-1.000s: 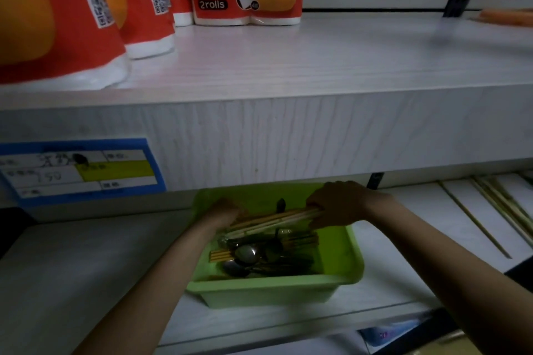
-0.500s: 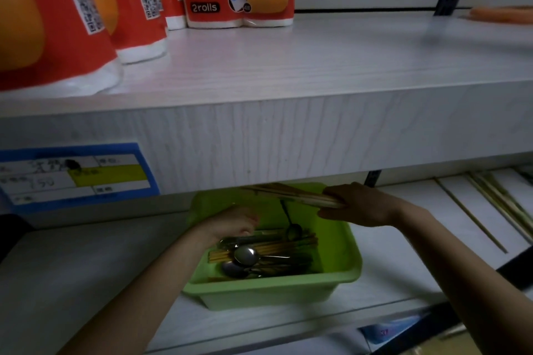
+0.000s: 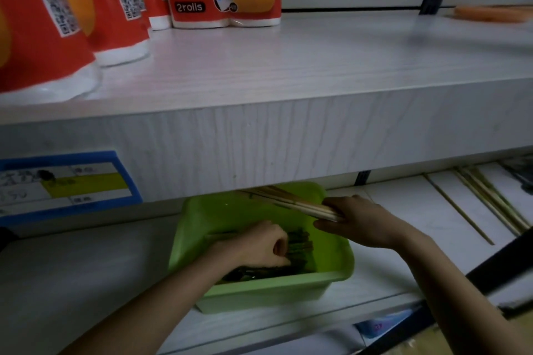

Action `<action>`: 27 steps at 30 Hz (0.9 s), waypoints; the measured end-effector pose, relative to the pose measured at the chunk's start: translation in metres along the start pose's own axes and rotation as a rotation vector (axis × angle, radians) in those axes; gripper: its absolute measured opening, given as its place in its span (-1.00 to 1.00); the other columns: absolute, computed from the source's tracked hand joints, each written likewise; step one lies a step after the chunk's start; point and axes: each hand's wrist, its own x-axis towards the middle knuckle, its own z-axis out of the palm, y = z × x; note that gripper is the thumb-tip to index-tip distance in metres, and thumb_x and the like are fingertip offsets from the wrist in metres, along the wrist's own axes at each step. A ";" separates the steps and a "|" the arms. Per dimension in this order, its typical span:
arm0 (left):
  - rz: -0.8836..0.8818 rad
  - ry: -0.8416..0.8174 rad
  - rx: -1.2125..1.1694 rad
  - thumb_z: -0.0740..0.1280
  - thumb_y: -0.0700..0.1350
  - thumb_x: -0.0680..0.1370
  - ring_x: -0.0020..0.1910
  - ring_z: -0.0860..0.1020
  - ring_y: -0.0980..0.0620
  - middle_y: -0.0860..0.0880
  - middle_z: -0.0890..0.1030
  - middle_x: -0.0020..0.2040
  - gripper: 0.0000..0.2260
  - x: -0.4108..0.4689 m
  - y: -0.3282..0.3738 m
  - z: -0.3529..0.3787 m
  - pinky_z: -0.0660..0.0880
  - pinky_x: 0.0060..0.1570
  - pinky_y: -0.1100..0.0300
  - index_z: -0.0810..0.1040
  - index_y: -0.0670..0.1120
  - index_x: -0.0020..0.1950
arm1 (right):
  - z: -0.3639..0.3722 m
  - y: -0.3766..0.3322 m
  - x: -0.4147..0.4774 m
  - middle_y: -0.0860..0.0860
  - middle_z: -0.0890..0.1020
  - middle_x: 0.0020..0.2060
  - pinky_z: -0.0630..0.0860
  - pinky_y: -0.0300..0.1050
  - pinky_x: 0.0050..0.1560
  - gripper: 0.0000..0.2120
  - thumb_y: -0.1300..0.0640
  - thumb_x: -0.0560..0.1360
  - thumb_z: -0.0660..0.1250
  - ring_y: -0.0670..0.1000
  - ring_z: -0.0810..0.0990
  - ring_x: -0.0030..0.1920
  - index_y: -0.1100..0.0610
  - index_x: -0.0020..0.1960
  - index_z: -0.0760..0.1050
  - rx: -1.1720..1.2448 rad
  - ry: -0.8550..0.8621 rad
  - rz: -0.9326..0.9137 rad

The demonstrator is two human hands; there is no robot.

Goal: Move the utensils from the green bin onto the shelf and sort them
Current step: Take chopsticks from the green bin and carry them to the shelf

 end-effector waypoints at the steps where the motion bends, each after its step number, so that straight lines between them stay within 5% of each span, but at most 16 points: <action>1: 0.043 -0.019 0.024 0.39 0.01 0.45 -0.11 0.54 -0.06 -0.14 0.60 -0.07 -0.78 0.001 0.000 0.004 0.46 -0.16 0.16 0.55 -0.15 -0.12 | 0.002 0.001 -0.001 -0.13 0.41 -0.37 0.40 -0.09 -0.16 -0.75 -0.18 0.50 0.25 -0.03 0.45 -0.23 -0.09 -0.26 0.31 0.014 -0.003 -0.006; 6: 0.103 -0.241 0.152 0.20 -0.07 0.58 0.14 0.51 -0.16 -0.18 0.53 0.21 -0.75 0.004 -0.017 0.025 0.48 0.12 0.03 0.49 -0.13 0.19 | 0.008 -0.001 -0.001 -0.14 0.40 -0.39 0.33 -0.14 -0.20 -0.76 -0.17 0.51 0.25 -0.06 0.41 -0.28 -0.12 -0.26 0.31 0.027 -0.002 -0.012; 9: 0.061 -0.284 0.282 0.17 -0.14 0.59 0.17 0.49 -0.19 -0.20 0.47 0.29 -0.71 0.008 -0.021 0.031 0.48 0.11 0.02 0.40 -0.15 0.30 | 0.011 -0.002 0.000 -0.12 0.42 -0.37 0.36 -0.12 -0.20 -0.79 -0.18 0.50 0.25 -0.06 0.42 -0.28 -0.09 -0.20 0.36 0.050 0.006 -0.016; 21: 0.052 -0.277 0.396 0.33 -0.16 0.49 -0.01 0.53 -0.20 -0.21 0.54 0.08 -0.67 0.010 -0.023 0.023 0.43 -0.19 0.06 0.39 -0.18 0.23 | 0.021 -0.007 0.006 -0.08 0.49 -0.25 0.35 -0.12 -0.20 -0.77 -0.21 0.49 0.24 -0.01 0.46 -0.21 -0.07 -0.13 0.37 0.028 -0.017 0.001; 27: 0.011 -0.281 0.198 0.33 -0.11 0.49 0.00 0.53 -0.17 -0.20 0.54 0.08 -0.74 0.009 -0.035 0.028 0.50 -0.08 0.04 0.45 -0.17 0.13 | 0.021 -0.005 0.004 -0.12 0.45 -0.31 0.36 -0.13 -0.19 -0.79 -0.22 0.49 0.24 -0.03 0.46 -0.21 -0.10 -0.14 0.36 0.041 -0.020 0.018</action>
